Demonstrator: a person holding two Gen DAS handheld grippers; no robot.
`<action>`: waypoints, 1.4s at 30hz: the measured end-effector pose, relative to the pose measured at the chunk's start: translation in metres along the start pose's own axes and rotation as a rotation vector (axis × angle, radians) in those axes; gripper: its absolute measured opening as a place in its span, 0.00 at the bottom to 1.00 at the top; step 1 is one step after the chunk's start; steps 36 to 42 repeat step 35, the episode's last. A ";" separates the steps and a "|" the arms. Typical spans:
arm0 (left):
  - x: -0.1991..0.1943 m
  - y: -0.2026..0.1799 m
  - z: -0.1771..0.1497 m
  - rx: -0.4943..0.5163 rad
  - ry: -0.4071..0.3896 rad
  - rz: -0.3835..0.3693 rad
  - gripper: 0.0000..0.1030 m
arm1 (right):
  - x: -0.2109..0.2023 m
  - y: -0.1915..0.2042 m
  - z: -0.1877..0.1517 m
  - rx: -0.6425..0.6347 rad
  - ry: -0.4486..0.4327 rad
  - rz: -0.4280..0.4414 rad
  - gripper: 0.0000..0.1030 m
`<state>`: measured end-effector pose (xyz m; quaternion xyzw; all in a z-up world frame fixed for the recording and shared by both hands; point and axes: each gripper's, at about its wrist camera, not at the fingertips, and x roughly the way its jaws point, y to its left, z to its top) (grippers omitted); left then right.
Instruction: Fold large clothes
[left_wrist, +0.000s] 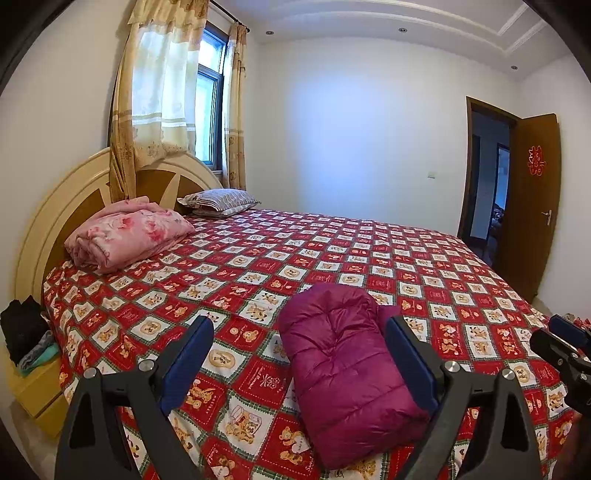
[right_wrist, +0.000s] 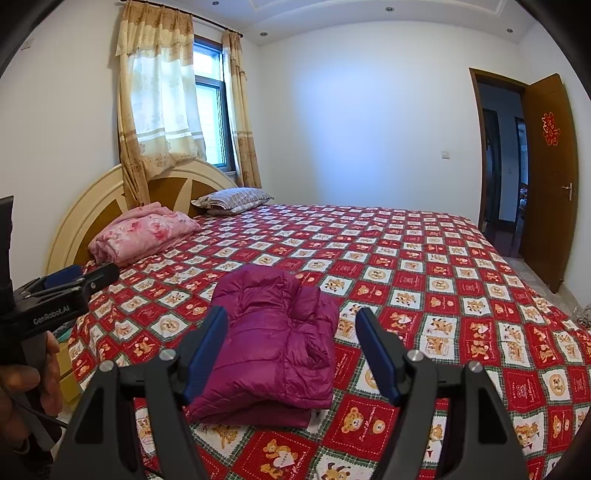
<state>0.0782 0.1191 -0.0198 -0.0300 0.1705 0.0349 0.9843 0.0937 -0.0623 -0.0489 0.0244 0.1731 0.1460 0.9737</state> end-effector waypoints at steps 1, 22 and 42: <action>0.000 0.000 0.000 0.000 0.000 0.000 0.91 | 0.000 -0.001 0.000 0.000 0.000 -0.001 0.72; 0.009 -0.001 -0.006 0.016 0.054 0.024 0.91 | 0.003 -0.004 -0.003 0.006 0.005 0.000 0.72; 0.017 -0.007 -0.011 0.044 0.074 0.032 0.91 | 0.007 -0.003 -0.006 0.003 0.018 0.007 0.73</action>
